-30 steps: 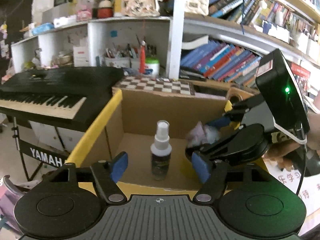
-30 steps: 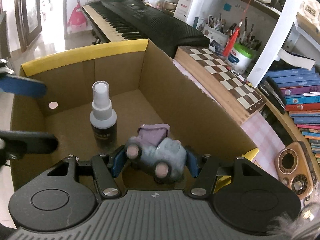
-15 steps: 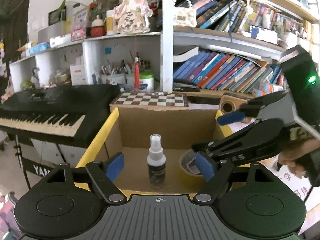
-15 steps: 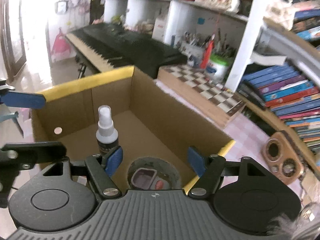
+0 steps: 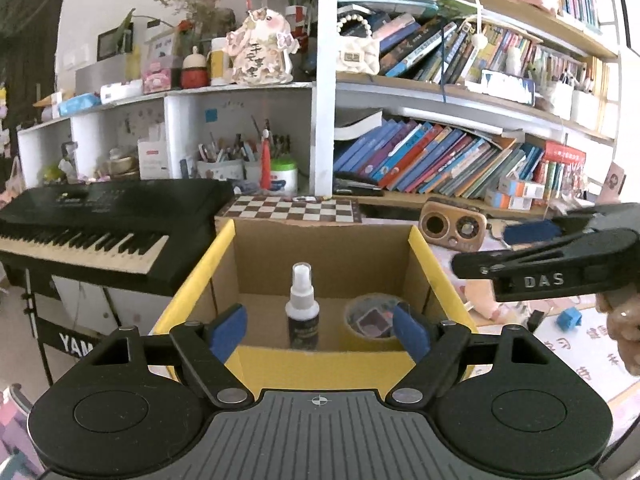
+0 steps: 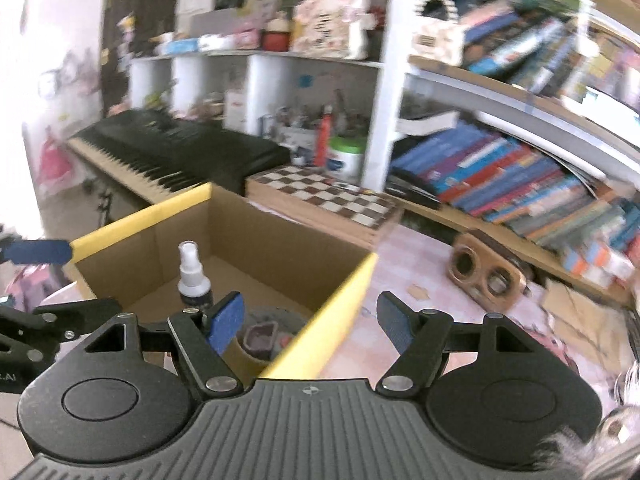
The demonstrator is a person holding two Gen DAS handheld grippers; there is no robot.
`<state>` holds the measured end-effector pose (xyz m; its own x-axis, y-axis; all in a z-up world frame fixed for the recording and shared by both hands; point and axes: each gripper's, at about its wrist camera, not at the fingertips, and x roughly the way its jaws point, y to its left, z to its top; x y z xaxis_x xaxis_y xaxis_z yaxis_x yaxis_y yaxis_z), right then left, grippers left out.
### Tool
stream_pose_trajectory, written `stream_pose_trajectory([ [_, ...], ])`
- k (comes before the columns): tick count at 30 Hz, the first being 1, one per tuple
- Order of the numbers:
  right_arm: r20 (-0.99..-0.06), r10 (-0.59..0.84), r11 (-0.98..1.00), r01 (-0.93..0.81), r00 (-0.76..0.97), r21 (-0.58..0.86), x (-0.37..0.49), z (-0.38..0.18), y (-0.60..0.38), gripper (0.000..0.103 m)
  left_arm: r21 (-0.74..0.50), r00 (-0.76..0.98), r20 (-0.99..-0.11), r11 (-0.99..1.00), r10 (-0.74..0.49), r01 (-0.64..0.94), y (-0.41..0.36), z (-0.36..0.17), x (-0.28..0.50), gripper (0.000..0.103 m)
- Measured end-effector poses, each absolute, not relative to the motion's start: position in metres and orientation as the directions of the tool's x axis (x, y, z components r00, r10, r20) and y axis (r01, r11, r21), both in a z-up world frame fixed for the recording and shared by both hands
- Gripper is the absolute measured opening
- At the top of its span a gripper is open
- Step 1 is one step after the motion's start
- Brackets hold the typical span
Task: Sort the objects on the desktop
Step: 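Lift both open tools out of the yellow box and back away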
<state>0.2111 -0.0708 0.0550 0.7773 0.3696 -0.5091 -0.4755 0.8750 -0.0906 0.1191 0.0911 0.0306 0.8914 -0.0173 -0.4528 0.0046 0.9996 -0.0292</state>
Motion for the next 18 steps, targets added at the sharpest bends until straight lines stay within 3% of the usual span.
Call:
stream_pose_trajectory([
  [18,-0.553,0.213,0.965,-0.261,0.805,-0.009,0.091,0.024,-0.101,0.073,-0.057,0.876,-0.470,0.994,-0.110,0.094,0.081,0.027,0.041,0.082],
])
